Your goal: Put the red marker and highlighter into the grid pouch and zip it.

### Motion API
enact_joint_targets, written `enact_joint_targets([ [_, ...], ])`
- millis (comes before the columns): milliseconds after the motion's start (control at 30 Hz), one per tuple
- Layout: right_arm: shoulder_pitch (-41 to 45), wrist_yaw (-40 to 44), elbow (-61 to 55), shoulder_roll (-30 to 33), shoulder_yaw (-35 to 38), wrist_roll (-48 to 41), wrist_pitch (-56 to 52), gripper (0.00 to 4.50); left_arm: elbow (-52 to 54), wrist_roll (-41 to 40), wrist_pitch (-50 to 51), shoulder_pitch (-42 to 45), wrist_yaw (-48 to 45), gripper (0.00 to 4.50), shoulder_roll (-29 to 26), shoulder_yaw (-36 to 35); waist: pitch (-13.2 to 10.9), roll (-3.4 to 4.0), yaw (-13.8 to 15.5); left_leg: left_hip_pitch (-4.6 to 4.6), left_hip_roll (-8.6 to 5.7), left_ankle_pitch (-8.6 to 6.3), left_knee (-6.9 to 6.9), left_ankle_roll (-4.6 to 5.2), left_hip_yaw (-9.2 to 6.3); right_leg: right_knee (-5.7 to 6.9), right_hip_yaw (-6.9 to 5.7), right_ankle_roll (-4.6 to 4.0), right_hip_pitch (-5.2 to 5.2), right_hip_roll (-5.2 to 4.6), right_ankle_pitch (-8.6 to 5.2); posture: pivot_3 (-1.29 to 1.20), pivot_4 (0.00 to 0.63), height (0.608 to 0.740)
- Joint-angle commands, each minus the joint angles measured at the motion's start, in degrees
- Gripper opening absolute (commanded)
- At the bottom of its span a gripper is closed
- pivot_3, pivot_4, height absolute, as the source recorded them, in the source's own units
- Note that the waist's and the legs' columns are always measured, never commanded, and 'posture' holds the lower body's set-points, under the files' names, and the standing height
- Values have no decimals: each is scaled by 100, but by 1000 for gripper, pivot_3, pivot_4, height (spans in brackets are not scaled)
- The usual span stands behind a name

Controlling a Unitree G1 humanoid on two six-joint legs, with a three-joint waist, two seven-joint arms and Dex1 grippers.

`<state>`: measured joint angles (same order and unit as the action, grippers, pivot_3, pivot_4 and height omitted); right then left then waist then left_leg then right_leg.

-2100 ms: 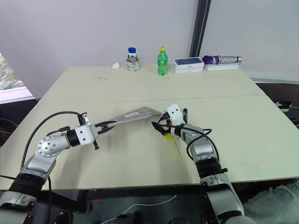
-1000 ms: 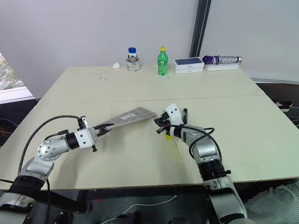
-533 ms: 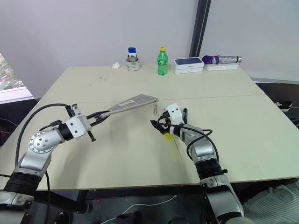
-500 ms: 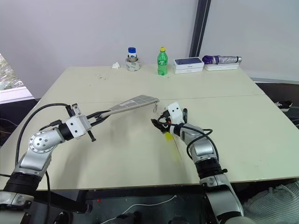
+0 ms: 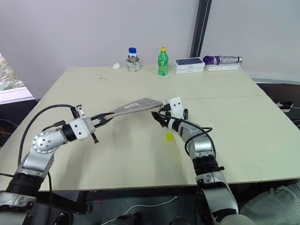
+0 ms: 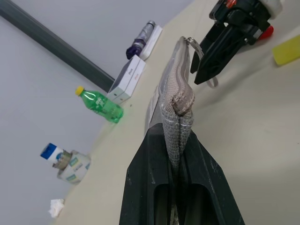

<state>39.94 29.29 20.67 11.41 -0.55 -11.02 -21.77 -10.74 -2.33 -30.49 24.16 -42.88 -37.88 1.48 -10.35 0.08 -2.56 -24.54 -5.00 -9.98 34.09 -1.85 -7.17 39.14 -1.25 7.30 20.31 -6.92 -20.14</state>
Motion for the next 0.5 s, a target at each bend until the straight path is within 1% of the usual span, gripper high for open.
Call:
enact_joint_targets([
  [33, -43, 83, -442, 62, -40, -28, -41, 840, -137, 125, -259, 21, 87, 0, -81, -93, 0, 0, -1, 0, 0, 0, -1, 0, 2, 1, 2, 0, -2, 0, 0, 0, 150, 740],
  [67, -64, 110, -505, 76, -79, -18, -65, 343, -227, 150, -310, 2, 99, 0, -95, -109, 0, 0, -1, 0, 0, 0, -2, 0, 3, 1, 3, 0, -2, 0, 0, 0, 150, 740],
  [100, -78, 123, -548, 87, -110, -6, -85, 35, -290, 162, -349, -7, 108, 0, -103, -120, 0, 0, -1, 0, 0, 0, -2, 0, 4, 2, 4, 0, -1, 0, 0, 0, 150, 740],
  [200, -113, 131, -671, 79, -227, 28, -194, 35, -490, 278, -516, -22, 158, 0, -102, -96, 0, 0, -2, 0, 1, 0, -3, 0, 5, 2, 5, 0, 0, 0, 0, 0, 150, 740],
  [300, -118, 188, -791, 160, -435, 177, -293, 35, -711, 590, -683, -33, 294, 0, -126, -17, 0, 0, -1, 0, 1, 0, -4, 0, 6, 2, 5, 0, 1, 1, 0, 0, 150, 740],
  [400, -133, 419, -991, 405, -878, 541, -156, 35, -830, 825, -780, -76, 422, 0, -79, 61, 0, 0, 12, 0, 0, 0, -4, 0, 6, 2, 6, 0, 5, 1, 0, 0, 150, 740],
  [500, -202, 747, -1278, 533, -1234, 632, -187, 35, -823, 976, -814, -156, 530, 0, 32, 154, 0, 0, 10, 0, -1, 0, -3, 1, 6, 1, 7, 0, 10, 0, 0, 0, 150, 740],
])
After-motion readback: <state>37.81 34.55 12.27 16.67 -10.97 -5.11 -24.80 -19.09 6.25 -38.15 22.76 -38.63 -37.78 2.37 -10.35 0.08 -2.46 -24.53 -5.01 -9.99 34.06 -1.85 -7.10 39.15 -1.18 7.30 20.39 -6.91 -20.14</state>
